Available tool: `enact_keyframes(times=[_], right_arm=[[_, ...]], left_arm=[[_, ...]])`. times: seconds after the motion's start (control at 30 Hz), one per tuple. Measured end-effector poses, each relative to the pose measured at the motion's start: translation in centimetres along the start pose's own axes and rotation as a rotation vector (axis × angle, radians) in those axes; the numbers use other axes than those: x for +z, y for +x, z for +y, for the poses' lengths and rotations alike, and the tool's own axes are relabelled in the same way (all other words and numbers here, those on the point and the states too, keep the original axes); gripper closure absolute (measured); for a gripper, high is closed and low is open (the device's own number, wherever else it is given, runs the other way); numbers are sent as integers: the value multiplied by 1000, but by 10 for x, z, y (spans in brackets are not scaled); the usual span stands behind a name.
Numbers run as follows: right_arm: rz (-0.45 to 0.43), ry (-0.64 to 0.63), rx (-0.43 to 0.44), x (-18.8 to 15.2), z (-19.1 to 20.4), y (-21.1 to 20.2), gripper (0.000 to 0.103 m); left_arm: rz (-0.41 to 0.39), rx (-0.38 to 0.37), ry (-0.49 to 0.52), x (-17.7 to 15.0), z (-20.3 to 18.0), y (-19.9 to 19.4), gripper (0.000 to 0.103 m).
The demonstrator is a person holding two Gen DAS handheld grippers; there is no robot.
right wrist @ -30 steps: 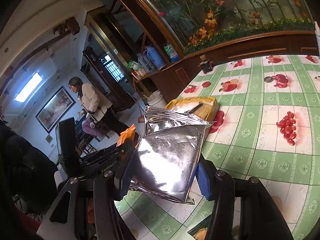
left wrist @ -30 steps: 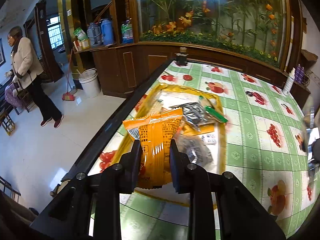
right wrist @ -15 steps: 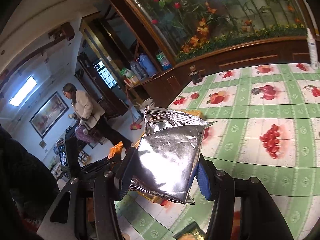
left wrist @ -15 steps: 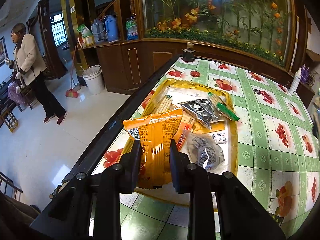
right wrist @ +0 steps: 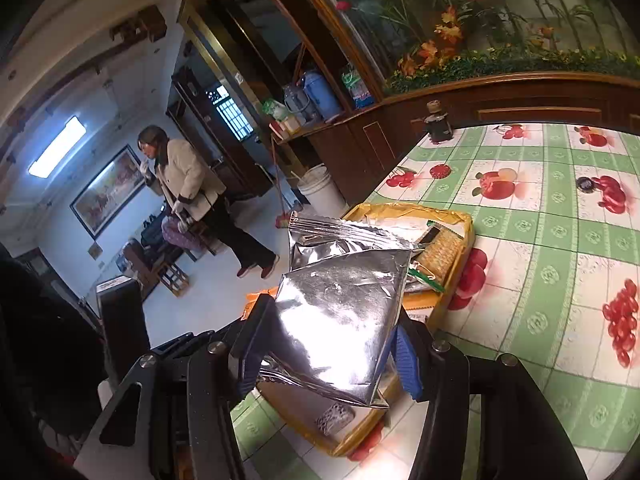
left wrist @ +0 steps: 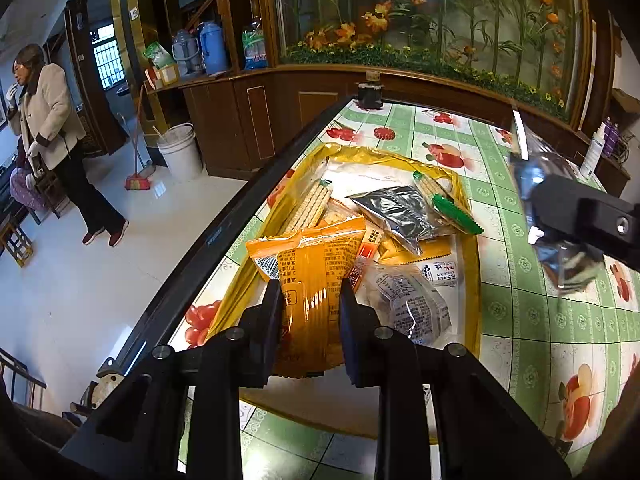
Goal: Organize snacks
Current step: 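Carry the orange bag and silver foil packet over the white tray, then lower both packs into the tray and open both grippers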
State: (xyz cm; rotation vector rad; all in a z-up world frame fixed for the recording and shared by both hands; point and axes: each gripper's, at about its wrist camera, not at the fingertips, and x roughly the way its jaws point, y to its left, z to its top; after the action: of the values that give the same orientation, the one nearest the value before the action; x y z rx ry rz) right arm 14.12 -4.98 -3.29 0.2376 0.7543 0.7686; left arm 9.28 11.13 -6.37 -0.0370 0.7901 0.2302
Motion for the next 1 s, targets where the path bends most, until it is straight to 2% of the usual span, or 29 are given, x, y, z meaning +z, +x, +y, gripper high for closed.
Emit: enact_keyframes(times=[0.2, 0.63, 0.83, 0.87, 0.9, 0.93, 1.0], right_arm=[[46, -50, -21, 13, 7, 35, 47], [143, -44, -83, 23, -15, 99, 47], [169, -41, -82, 31, -23, 122, 47], [173, -45, -83, 33, -23, 128, 49], [181, -54, -94, 35, -24, 133, 59], [187, -55, -96, 36, -24, 137, 62], [197, -38, -80, 39, -28, 144, 63]], left_arm=[[19, -6, 2, 3, -3, 9, 79], [67, -21, -2, 7, -6, 35, 79], [80, -32, 0, 14, -10, 47, 79], [77, -30, 3, 15, -11, 49, 79], [76, -27, 8, 16, -12, 50, 79], [77, -23, 10, 17, -13, 52, 79], [79, -31, 13, 19, -14, 54, 78]])
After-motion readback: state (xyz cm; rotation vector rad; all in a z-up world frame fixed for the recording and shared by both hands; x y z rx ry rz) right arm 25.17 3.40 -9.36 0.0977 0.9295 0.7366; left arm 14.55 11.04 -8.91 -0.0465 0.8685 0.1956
